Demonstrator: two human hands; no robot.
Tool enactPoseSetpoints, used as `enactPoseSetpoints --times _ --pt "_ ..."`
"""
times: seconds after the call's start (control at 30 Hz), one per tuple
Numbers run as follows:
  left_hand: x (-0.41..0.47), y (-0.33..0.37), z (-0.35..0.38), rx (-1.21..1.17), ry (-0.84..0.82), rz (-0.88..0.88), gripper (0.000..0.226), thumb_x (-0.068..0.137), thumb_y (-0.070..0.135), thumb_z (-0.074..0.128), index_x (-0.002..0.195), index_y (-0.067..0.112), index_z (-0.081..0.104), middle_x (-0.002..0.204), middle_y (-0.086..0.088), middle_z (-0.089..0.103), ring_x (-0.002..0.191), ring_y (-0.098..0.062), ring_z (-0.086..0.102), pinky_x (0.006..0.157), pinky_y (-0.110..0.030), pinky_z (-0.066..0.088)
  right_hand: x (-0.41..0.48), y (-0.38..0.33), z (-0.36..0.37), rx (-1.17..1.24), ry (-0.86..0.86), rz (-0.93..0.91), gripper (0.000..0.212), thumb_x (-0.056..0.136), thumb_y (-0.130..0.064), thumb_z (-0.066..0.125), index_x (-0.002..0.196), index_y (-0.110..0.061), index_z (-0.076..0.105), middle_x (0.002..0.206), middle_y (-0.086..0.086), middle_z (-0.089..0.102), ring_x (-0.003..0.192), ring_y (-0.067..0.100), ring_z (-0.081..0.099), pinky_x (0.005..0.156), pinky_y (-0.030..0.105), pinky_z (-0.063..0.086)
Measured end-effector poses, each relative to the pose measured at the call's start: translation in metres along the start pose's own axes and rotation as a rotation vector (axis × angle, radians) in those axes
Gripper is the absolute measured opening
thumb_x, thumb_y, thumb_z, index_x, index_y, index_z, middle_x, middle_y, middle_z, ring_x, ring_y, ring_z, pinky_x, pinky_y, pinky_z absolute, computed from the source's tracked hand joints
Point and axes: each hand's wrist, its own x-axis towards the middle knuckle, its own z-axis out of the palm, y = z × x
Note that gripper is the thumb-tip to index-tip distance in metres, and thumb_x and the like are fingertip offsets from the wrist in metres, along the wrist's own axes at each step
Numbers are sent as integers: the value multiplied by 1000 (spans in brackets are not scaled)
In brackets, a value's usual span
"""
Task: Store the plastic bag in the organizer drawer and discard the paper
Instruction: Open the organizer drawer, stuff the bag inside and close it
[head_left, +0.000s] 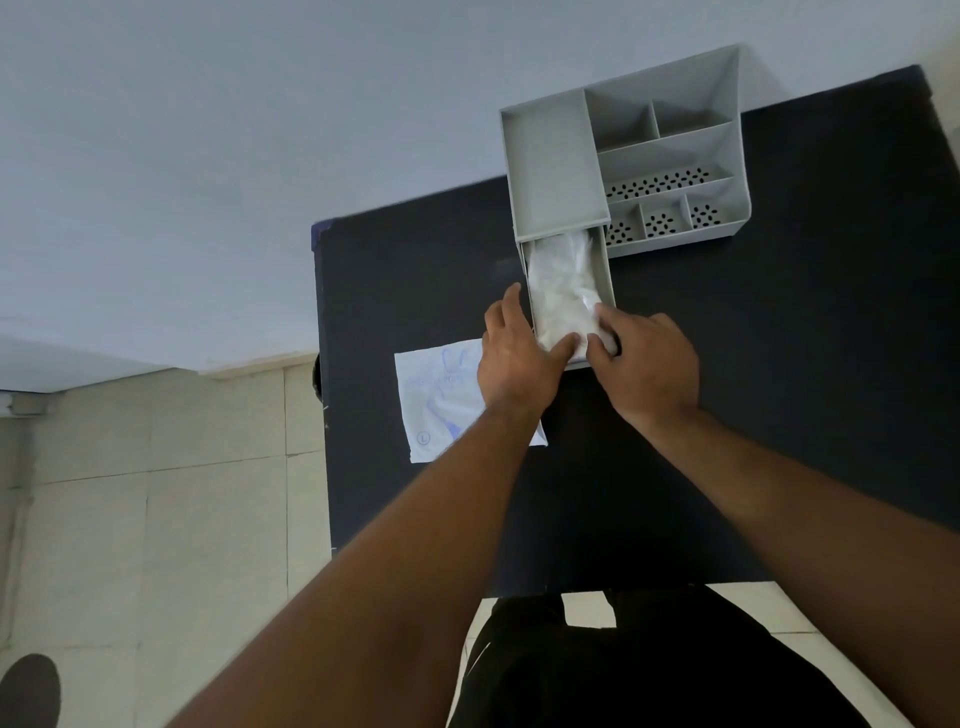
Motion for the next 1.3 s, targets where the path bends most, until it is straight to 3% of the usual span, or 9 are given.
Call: enactPoseSetpoints --times 0.23,0.37,0.53,0.8,1.0,1.13,1.3 --pt "-3 0 1 6 12 -36 87 89 52 70 157 24 23 157 -1 35 134 -22 50 87 -41 52 -5 8 2 -94 -78 -71 41 96 -27 62 136 -16 62 115 3 74 98 29 61 70 35 50" --pt "-11 -2 2 -18 39 131 74 90 43 70 152 20 34 152 -1 40 133 -21 49 91 -41 55 0 6 0 -119 -129 -54 40 98 -27 60 136 -17 61 117 4 74 99 30 62 72 37 52" --pt "-9 -9 5 67 -24 153 69 95 35 65 156 31 31 166 -3 21 146 -24 34 95 -43 52 4 1 -4 -162 -164 -62 40 99 -29 57 137 -17 61 114 5 73 102 29 60 73 39 54" --pt "4 -6 5 253 -98 111 63 97 43 58 155 37 32 170 -6 6 143 -33 36 99 -53 50 3 0 1 -235 -168 -112 47 92 -31 64 136 -14 60 121 10 65 101 31 57 74 41 54" --pt "7 -2 -1 293 -94 163 62 100 47 52 156 35 29 171 -7 4 144 -34 35 105 -52 45 20 -8 -3 -336 -149 -140 46 91 -34 61 134 -15 61 134 8 57 113 32 52 83 44 47" --pt "12 0 -6 324 -46 186 75 98 47 54 160 34 15 171 -7 4 145 -34 34 109 -53 40 42 -13 -4 -387 -192 -233 56 94 -30 57 146 -12 46 150 8 46 133 32 43 97 48 45" --pt "24 2 -9 448 -108 178 81 97 56 51 161 33 9 171 -10 -1 143 -37 37 107 -56 39 60 -9 1 -514 -298 -273 71 94 -29 58 156 -12 28 163 9 29 151 36 20 115 53 30"
